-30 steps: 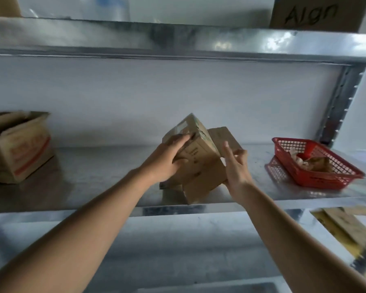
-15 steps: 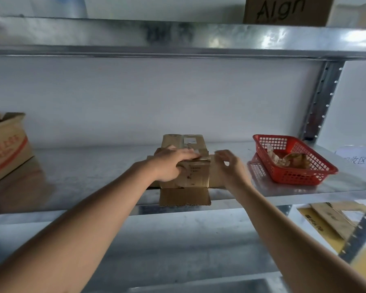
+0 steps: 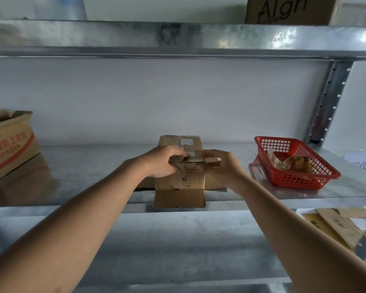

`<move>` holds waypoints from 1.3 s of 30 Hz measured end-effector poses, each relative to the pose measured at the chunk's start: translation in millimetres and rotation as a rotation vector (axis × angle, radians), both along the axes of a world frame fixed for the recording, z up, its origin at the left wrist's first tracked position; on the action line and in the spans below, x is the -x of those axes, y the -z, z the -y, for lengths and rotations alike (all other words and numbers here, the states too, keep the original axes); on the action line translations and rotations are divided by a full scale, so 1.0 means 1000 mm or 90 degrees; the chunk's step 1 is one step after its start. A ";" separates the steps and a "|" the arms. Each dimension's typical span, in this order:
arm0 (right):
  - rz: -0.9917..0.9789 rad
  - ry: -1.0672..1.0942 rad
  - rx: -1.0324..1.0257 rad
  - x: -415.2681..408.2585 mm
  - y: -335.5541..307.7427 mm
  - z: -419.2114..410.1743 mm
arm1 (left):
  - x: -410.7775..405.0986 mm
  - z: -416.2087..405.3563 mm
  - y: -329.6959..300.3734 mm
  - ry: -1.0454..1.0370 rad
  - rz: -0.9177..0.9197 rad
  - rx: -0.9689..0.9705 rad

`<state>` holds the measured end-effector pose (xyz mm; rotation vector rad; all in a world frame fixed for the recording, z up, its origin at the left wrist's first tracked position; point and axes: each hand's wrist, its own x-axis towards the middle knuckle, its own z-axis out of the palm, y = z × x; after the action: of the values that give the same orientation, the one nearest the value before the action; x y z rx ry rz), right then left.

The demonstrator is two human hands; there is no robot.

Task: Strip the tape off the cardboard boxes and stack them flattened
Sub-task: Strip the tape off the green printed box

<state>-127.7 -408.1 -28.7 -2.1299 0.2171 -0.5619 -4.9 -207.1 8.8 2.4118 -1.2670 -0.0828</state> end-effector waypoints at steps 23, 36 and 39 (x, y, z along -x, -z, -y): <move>0.213 0.079 0.007 0.010 0.034 -0.006 | -0.003 0.006 -0.013 -0.008 -0.053 -0.039; 0.012 -0.064 0.506 0.021 -0.031 0.010 | -0.033 0.031 -0.011 0.149 -0.100 -0.097; -0.072 -0.082 0.622 0.022 -0.048 0.005 | -0.034 0.033 -0.009 0.144 -0.085 -0.101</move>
<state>-149.4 -413.3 19.3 -3.0931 -0.1827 -0.5242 29.5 -239.8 17.6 2.3356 -1.5156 -0.4176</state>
